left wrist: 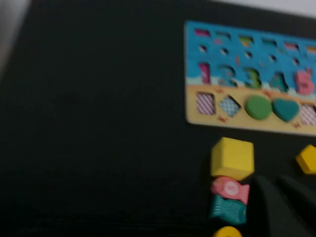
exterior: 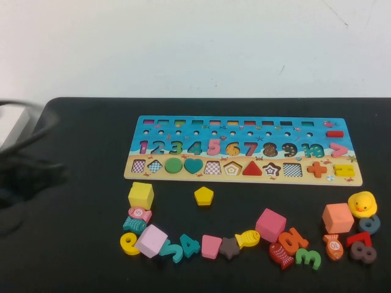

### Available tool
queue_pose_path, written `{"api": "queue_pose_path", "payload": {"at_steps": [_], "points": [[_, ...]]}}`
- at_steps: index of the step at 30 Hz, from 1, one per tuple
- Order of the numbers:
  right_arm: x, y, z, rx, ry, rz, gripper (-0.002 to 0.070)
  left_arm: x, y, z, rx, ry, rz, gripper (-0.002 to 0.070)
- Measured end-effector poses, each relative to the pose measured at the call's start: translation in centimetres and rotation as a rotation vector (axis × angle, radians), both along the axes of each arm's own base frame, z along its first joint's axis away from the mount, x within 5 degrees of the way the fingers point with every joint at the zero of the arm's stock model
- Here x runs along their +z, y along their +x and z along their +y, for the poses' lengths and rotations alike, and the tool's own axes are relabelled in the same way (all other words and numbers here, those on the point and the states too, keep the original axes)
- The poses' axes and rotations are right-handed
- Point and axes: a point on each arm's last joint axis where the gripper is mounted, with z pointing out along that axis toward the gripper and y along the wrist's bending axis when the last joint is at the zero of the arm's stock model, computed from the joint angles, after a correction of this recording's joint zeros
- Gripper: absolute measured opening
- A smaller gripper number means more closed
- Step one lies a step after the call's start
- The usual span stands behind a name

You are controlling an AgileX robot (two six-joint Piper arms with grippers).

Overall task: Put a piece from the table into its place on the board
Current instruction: Pick up the "Pentagon"

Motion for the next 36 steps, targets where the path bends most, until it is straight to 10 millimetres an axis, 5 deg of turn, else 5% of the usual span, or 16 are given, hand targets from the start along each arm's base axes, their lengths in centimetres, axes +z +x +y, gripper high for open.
{"api": "queue_pose_path", "payload": {"at_steps": [9,18,22,25,31,36], "points": [[0.0,0.0,0.0,0.0,0.0,0.0,0.0018,0.0,9.4,-9.3,-0.455,0.168,0.172,-0.0001],[0.0,0.0,0.0,0.0,0.0,0.0,0.0019,-5.8,16.4,-16.8,-0.577,0.137,0.456,-0.0001],[0.0,0.0,0.0,0.0,0.0,0.0,0.0018,-9.0,18.3,-18.1,-0.58,0.142,0.596,0.0042],[0.0,0.0,0.0,0.0,0.0,0.0,0.0019,-10.7,19.3,-18.6,-0.574,0.166,0.654,0.0152],[0.0,0.0,0.0,0.0,0.0,0.0,0.0019,-11.0,19.8,-18.6,-0.553,0.188,0.656,0.0375],[0.0,0.0,0.0,0.0,0.0,0.0,0.0018,-11.2,19.4,-19.5,-0.561,0.288,0.624,0.0412]]}}
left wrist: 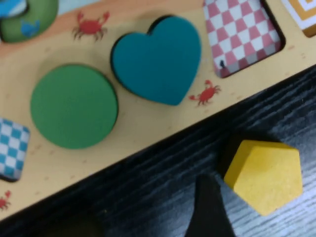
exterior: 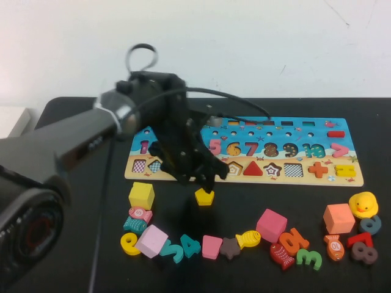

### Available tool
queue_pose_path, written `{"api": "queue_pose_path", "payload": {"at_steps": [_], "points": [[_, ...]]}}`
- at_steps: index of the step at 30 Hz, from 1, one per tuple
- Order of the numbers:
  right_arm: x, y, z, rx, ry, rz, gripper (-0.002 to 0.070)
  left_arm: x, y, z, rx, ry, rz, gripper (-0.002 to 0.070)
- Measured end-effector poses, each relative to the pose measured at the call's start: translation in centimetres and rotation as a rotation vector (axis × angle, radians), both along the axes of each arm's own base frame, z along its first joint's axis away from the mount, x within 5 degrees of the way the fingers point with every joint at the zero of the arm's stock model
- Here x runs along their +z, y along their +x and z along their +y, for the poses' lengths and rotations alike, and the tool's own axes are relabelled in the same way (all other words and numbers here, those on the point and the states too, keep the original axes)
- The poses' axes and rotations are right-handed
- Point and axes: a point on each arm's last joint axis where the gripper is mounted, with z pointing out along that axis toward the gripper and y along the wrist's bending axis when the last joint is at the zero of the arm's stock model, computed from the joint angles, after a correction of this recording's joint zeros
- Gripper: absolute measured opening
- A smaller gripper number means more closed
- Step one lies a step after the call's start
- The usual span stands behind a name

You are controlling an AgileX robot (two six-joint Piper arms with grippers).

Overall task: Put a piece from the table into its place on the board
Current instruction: Pick up the "Pentagon"

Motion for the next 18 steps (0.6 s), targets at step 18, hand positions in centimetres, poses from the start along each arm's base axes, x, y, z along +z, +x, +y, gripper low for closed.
{"api": "queue_pose_path", "payload": {"at_steps": [18], "points": [[0.0,0.0,0.0,0.0,0.0,0.0,0.0018,-2.0,-0.8,-2.9,0.028,0.091,-0.051,0.0417]]}}
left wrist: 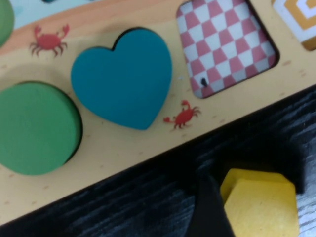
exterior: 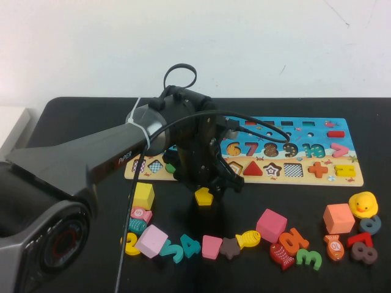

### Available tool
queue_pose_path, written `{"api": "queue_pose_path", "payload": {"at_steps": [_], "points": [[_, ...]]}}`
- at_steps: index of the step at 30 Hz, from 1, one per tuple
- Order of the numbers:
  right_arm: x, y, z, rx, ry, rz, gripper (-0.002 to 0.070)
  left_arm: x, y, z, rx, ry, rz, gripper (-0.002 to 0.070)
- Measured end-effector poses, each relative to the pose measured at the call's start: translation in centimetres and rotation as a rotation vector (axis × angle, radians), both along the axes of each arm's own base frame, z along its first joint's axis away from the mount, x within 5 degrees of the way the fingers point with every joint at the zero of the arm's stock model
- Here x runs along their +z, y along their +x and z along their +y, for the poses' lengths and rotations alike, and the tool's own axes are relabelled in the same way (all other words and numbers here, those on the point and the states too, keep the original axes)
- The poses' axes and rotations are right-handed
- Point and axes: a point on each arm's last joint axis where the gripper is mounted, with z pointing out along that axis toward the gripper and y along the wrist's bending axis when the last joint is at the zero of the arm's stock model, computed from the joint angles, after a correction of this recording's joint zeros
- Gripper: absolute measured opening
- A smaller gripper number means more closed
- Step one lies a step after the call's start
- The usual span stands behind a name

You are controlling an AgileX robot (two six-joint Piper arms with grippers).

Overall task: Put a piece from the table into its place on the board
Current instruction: Pick up the "Pentagon"

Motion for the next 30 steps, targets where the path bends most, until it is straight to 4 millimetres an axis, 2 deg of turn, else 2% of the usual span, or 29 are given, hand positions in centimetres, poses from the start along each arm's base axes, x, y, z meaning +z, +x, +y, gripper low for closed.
{"api": "queue_pose_path", "payload": {"at_steps": [9,20,25,30], "points": [[0.0,0.0,0.0,0.0,0.0,0.0,0.0018,0.01,0.03,-0.02,0.0,-0.002,-0.004,0.0374],[0.0,0.0,0.0,0.0,0.0,0.0,0.0018,-0.76,0.06,-0.02,-0.009,0.016,0.016,0.0365],[0.0,0.0,0.0,0.0,0.0,0.0,0.0019,-0.77,0.05,-0.01,-0.009,0.016,0.017,0.0326],[0.0,0.0,0.0,0.0,0.0,0.0,0.0018,-0.74,-0.02,0.04,-0.013,0.024,0.026,0.0323]]}}
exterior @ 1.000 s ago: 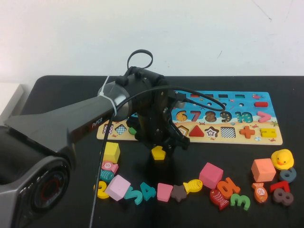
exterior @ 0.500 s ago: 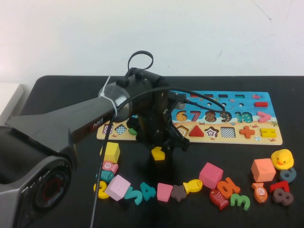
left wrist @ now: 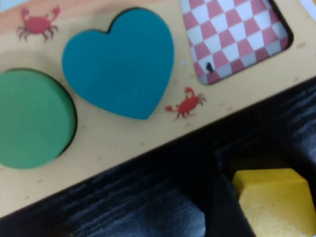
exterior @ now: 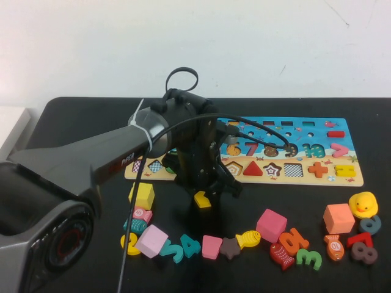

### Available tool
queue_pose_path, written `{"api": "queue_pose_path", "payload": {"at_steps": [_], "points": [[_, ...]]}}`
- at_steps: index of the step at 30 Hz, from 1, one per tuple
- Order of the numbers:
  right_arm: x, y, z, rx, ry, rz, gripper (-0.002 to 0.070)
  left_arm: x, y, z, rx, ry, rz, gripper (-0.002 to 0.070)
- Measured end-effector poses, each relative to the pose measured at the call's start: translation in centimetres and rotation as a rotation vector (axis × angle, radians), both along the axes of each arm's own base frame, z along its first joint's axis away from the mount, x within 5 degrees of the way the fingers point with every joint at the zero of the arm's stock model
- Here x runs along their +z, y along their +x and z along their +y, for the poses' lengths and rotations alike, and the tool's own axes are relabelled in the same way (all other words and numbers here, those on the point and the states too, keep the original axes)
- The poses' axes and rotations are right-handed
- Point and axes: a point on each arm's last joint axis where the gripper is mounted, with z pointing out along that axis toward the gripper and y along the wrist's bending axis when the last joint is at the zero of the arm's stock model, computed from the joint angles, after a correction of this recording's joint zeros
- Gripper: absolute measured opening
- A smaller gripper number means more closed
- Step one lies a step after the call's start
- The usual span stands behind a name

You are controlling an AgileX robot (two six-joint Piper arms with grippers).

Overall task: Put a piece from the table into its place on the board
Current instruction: Pick up the "Pentagon", then place the "five-pointed star" into the hole of the five-pointed star

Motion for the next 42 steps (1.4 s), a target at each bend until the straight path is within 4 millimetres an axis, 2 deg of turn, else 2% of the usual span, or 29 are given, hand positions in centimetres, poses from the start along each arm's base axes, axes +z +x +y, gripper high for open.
{"api": "queue_pose_path", "payload": {"at_steps": [5,8,13,22,35,42], "points": [[0.0,0.0,0.0,0.0,0.0,0.0,0.0018,1.3,0.2,-0.3,-0.039,-0.008,-0.015,0.0323],[0.0,0.0,0.0,0.0,0.0,0.0,0.0018,2.9,0.7,-1.0,-0.074,-0.061,-0.061,0.0323],[0.0,0.0,0.0,0.001,-0.002,0.0,0.0018,4.1,1.3,-2.0,-0.116,-0.159,-0.145,0.0323],[0.0,0.0,0.0,0.001,-0.002,0.0,0.0018,3.0,2.1,-2.6,-0.169,-0.174,-0.204,0.0323],[0.0,0.0,0.0,0.001,-0.002,0.0,0.0019,2.6,2.4,-2.8,-0.365,-0.129,-0.279,0.0323],[0.0,0.0,0.0,0.001,-0.002,0.0,0.0019,2.4,3.3,-3.5,-0.414,-0.122,-0.281,0.0323]]}}
